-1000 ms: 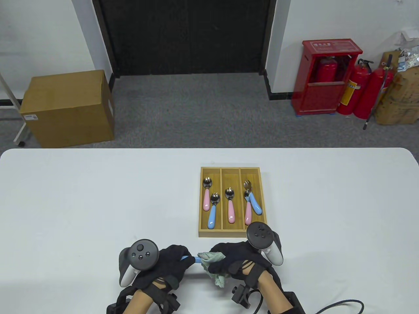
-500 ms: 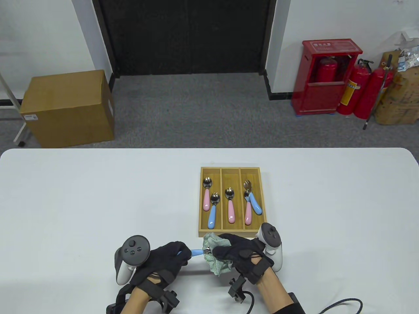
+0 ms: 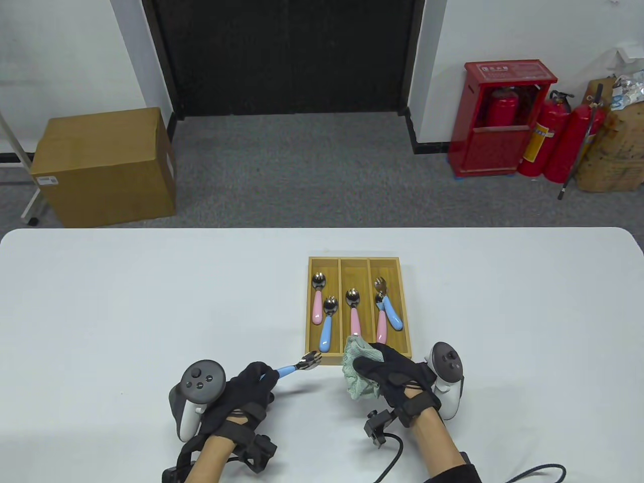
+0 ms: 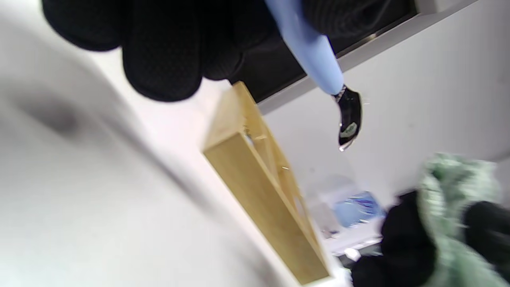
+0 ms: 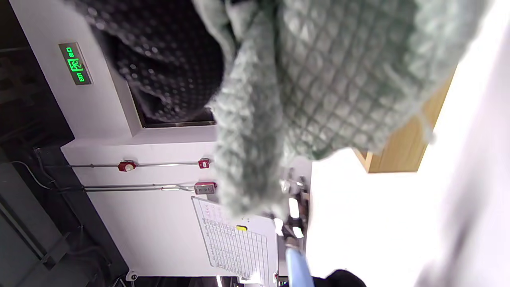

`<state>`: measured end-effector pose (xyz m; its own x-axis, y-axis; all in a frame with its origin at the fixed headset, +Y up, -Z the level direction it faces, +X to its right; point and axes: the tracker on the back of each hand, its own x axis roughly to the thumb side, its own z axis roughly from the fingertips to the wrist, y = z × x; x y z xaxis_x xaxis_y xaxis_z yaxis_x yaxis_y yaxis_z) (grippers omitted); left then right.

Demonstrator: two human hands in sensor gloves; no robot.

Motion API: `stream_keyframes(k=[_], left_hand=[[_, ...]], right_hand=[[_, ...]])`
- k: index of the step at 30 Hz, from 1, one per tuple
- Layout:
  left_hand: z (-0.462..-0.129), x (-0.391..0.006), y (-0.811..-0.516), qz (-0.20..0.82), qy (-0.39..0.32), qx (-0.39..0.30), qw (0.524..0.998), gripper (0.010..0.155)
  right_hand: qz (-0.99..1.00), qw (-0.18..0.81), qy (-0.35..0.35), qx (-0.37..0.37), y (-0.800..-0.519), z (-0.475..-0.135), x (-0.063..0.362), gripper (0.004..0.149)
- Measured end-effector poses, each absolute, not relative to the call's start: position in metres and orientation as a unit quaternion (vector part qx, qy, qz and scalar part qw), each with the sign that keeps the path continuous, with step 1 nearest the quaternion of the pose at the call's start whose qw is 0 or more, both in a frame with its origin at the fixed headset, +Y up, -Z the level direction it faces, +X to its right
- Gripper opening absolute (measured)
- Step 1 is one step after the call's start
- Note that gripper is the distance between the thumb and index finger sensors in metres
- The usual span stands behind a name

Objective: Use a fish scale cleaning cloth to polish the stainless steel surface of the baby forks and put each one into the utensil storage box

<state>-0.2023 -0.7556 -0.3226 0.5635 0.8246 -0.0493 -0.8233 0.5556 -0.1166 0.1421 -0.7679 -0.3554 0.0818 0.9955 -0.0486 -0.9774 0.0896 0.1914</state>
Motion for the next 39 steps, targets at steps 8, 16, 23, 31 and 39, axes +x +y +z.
stream_keyframes(k=[8, 16, 23, 31, 39], left_hand=[[-0.351, -0.186, -0.738, 0.359, 0.070, -0.029, 0.930, 0.052], [-0.393, -0.139, -0.713, 0.222, 0.062, 0.028, 0.973, 0.055], [-0.425, -0.083, -0.712, 0.040, 0.025, 0.058, 0.997, 0.056], [-0.436, -0.051, -0.729, -0.017, 0.013, 0.031, 0.999, 0.058], [-0.424, -0.052, -0.732, 0.016, -0.030, 0.021, 0.999, 0.066]], right_hand=[[0.684, 0.722, 0.079, 0.058, -0.768, -0.357, 0.144, 0.048], [0.763, 0.599, 0.196, 0.140, -0.773, -0.354, 0.121, 0.050], [0.777, 0.572, 0.214, 0.151, -0.774, -0.354, 0.114, 0.050], [0.777, 0.576, 0.213, 0.134, -0.774, -0.360, 0.128, 0.050], [0.783, 0.565, 0.221, 0.134, -0.776, -0.360, 0.131, 0.050]])
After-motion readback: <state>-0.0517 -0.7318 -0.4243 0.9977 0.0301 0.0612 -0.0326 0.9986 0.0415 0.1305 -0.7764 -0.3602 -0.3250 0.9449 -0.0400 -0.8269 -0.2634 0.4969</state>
